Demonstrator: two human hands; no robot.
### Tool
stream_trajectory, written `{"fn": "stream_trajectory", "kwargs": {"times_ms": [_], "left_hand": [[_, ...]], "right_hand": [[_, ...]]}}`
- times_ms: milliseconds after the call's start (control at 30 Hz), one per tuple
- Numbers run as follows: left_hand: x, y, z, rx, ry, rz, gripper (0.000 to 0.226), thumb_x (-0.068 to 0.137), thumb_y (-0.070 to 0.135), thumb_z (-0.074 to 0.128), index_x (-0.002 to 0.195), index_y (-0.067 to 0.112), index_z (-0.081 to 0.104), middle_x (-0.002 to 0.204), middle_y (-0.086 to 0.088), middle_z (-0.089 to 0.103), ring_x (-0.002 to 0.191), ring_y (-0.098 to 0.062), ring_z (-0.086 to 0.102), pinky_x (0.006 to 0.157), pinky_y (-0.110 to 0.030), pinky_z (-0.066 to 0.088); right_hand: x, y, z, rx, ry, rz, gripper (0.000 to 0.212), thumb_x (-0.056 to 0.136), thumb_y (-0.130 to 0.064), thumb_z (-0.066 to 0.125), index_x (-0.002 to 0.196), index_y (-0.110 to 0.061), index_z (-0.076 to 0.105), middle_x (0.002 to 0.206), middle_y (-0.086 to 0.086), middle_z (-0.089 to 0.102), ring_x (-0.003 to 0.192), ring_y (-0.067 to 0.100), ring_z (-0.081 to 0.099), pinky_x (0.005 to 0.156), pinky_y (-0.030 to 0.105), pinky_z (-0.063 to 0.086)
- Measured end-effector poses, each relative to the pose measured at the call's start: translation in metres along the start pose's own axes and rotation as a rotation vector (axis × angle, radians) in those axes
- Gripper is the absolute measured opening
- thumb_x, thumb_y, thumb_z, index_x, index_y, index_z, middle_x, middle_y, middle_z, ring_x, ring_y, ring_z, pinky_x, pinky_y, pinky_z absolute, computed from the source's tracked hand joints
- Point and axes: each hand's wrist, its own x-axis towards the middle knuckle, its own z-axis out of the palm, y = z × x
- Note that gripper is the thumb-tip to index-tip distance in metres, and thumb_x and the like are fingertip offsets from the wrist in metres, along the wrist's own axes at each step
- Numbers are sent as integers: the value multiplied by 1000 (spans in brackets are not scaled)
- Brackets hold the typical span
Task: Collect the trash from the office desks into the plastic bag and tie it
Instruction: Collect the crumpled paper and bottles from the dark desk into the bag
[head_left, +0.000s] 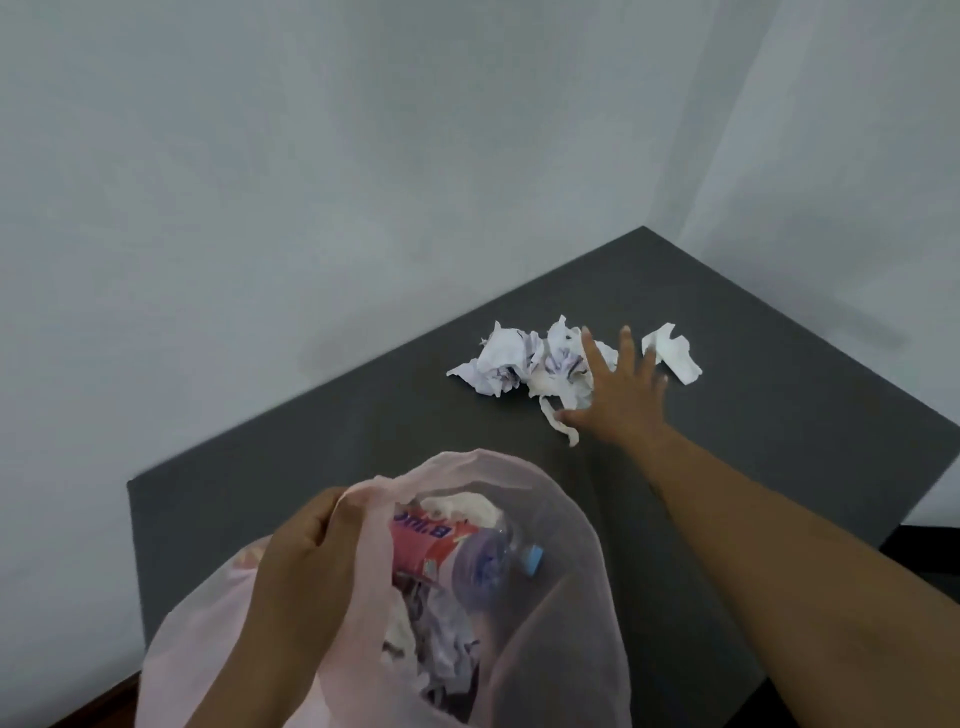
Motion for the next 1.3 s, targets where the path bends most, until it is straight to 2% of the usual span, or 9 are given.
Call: {"fn": "stream_trajectory", "kwargs": {"times_ms": [167, 300, 433, 567, 733, 933, 1133, 1200, 1300], "left_hand": [[17, -10, 12, 12, 40, -48, 25, 96, 45, 53, 92, 38, 76, 83, 15, 74, 85, -9, 66, 69, -27, 48], [22, -19, 19, 49, 48, -56, 28, 96, 44, 50, 100, 33, 76, 98, 6, 74, 97, -18, 65, 80, -34, 48], [22, -6, 22, 54, 21, -75, 26, 99, 40, 48, 95, 36, 74, 92, 10, 72, 92, -11, 64, 69, -25, 44], [20, 9, 18, 53, -2, -38, 30, 101, 39, 45, 88, 38, 72, 80, 10, 71, 81, -9, 65, 62, -24, 47], [16, 11, 5, 61, -20, -28, 24, 101, 42, 47, 97, 34, 70, 94, 8, 69, 87, -14, 64, 62, -27, 49], [8, 16, -20, 9, -68, 9, 22, 98, 37, 52, 102, 33, 74, 101, 7, 72, 96, -18, 66, 85, -39, 56], [-12, 19, -49, -6, -49, 52, 24, 96, 30, 52, 87, 31, 74, 90, 8, 71, 85, -16, 65, 70, -31, 52], [-16, 20, -56, -2, -28, 71, 26, 97, 27, 50, 84, 30, 72, 90, 7, 71, 86, -18, 64, 75, -36, 54], [-20, 19, -58, 3, -8, 86, 26, 98, 26, 49, 83, 28, 70, 92, 1, 70, 87, -20, 63, 78, -37, 53]], "right_hand": [[77, 6, 11, -24, -117, -154, 116, 67, -64, 75, 150, -48, -4, 162, 11, -6, 145, 48, 3, 109, 60, 28], [83, 7, 40, 61, -197, -190, 74, 86, -39, 66, 148, -30, 26, 140, 18, 40, 126, 40, 43, 103, 44, 36], [61, 16, 36, 351, -136, -162, 51, 85, -24, 66, 130, -19, 42, 120, 17, 48, 102, 33, 55, 83, 36, 42], [23, 15, -8, 624, -21, -221, 45, 81, -21, 69, 121, -23, 47, 114, 11, 51, 99, 22, 56, 84, 33, 46], [-68, -7, -84, 812, 40, -334, 43, 85, -21, 71, 115, -35, 44, 109, -7, 60, 99, 7, 61, 83, 19, 50], [-185, -58, -125, 1058, -169, -435, 52, 86, -21, 72, 125, -36, 42, 107, -20, 63, 99, 2, 65, 83, 17, 53], [-234, -99, -61, 587, -428, -592, 72, 86, -41, 68, 147, -42, 30, 150, -20, 34, 136, -4, 29, 112, 27, 32], [-241, -101, -47, 512, -431, -573, 64, 90, -38, 64, 146, -42, 32, 151, -20, 35, 137, 0, 31, 113, 32, 33], [-252, -104, -42, 444, -447, -603, 52, 96, -32, 58, 144, -38, 39, 147, -15, 44, 135, 5, 38, 110, 23, 29]]}}
